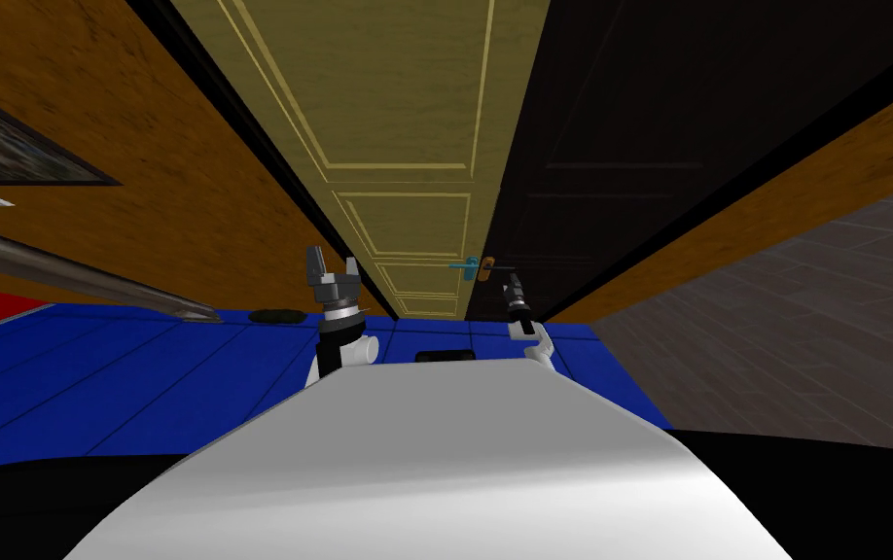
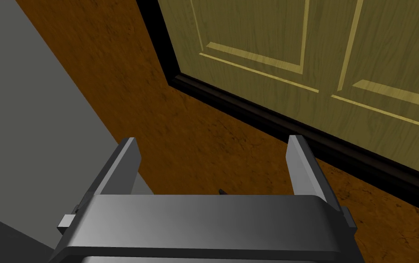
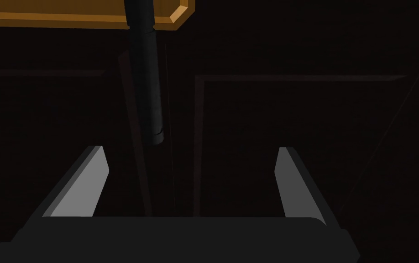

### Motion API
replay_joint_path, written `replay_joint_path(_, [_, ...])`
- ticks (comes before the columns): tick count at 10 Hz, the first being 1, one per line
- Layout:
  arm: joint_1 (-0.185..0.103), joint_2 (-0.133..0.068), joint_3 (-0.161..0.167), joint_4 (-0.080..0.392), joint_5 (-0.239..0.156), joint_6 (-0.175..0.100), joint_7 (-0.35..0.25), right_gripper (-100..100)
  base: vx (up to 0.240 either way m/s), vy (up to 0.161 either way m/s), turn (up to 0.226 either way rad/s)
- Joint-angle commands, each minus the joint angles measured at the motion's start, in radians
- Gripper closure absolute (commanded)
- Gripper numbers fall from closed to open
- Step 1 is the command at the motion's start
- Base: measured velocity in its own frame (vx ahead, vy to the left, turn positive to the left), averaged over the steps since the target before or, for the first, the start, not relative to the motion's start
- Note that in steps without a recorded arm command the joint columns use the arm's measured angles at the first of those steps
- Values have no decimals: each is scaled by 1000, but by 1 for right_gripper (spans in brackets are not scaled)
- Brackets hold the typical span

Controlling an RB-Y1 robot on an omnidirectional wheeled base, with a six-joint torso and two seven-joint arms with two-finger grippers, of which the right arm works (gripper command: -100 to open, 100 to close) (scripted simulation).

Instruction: Pull the door open

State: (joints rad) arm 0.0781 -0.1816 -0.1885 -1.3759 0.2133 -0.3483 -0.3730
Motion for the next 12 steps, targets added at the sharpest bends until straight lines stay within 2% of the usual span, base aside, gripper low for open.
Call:
replay_joint_path(1, [-15,0,-3,29,8,9,-11,-100,-41,-26,85])
replay_joint_path(6, [-56,2,-8,107,30,32,-37,-100,-38,-24,73])
replay_joint_path(8, [-52,0,-7,101,25,29,-35,-100,-71,-14,19])
replay_joint_path(12, [-53,-2,-7,104,21,28,-33,-100,-194,-23,17])
